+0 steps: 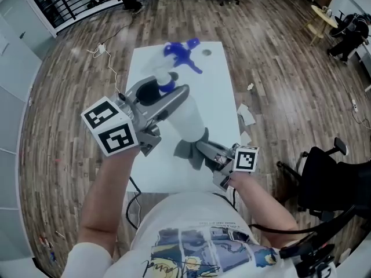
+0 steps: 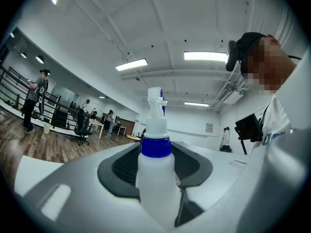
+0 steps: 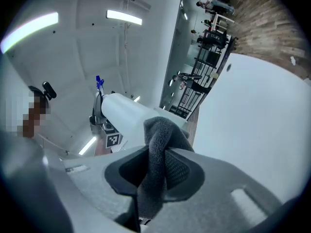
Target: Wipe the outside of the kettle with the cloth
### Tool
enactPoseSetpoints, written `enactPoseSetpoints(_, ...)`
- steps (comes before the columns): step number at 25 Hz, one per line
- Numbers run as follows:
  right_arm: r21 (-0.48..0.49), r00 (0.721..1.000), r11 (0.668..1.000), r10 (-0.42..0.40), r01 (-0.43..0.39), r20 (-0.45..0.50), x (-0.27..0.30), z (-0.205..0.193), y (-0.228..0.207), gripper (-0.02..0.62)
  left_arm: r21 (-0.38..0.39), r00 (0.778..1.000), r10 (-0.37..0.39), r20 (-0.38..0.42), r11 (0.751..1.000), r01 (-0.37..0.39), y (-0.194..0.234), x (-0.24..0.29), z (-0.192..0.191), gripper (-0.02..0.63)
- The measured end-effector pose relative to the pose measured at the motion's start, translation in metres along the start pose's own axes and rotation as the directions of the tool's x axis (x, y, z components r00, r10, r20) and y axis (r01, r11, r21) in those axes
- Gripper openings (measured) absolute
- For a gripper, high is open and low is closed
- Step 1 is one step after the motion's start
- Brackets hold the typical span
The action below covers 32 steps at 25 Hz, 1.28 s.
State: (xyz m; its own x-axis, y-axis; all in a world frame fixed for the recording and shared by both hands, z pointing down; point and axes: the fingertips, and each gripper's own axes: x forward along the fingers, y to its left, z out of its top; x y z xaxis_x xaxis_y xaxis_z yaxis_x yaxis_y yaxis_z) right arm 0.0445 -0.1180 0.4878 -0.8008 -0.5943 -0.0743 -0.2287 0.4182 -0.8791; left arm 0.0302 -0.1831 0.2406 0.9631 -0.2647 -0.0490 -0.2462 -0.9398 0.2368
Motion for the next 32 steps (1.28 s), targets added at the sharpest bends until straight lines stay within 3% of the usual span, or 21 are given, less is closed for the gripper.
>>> enactPoseSetpoints(2,0.001,0.999,0.999,0.035,-0.035,-0.035,0.011,-0.009,0.012,0.072,-0.006,1.000,-0.001,0.016,1.000,0.001,0.001,-0.001,0.001,0.189)
enactPoseSetpoints(6,-0.037,0.989,0.999,0.030,-0.035,-0.142,0.021,-0.033,0.018,0.072,0.008,1.000,0.004,0.020,1.000,-0.004,0.002,0.000,0.001,0.189)
enactPoseSetpoints(11,-0.170,0.969,0.984,0.001,-0.045,-0.247,0.013,-0.052,0.025,0.073,0.021,1.000,0.026,0.007,0.999,-0.026,0.010,-0.003,-0.008,0.189)
enactPoseSetpoints(14,-0.262,0.962,0.965,-0.070,-0.002,-0.265,0.003,-0.056,0.023,0.073,0.036,0.999,0.041,-0.007,0.999,-0.041,0.020,-0.006,-0.016,0.189)
enactPoseSetpoints(19,-0.442,0.941,0.886,-0.260,0.143,-0.216,-0.030,-0.047,0.011,0.074,0.052,0.997,0.070,-0.021,0.996,-0.069,0.044,-0.008,-0.041,0.189)
enactPoseSetpoints(23,-0.512,0.915,0.818,-0.379,0.262,-0.138,-0.048,-0.031,0.014,0.073,0.072,0.995,0.083,-0.060,0.994,-0.078,0.068,-0.013,-0.061,0.189)
enactPoseSetpoints(27,-0.566,0.868,0.725,-0.496,0.392,-0.035,-0.074,-0.017,0.019,0.074,0.096,0.991,0.100,-0.090,0.991,-0.091,0.087,-0.009,-0.088,0.189)
enactPoseSetpoints(32,-0.634,0.811,0.618,-0.585,0.465,0.023,-0.087,-0.016,0.025,0.074,0.121,0.985,0.124,-0.116,0.987,-0.109,0.111,-0.014,-0.128,0.189)
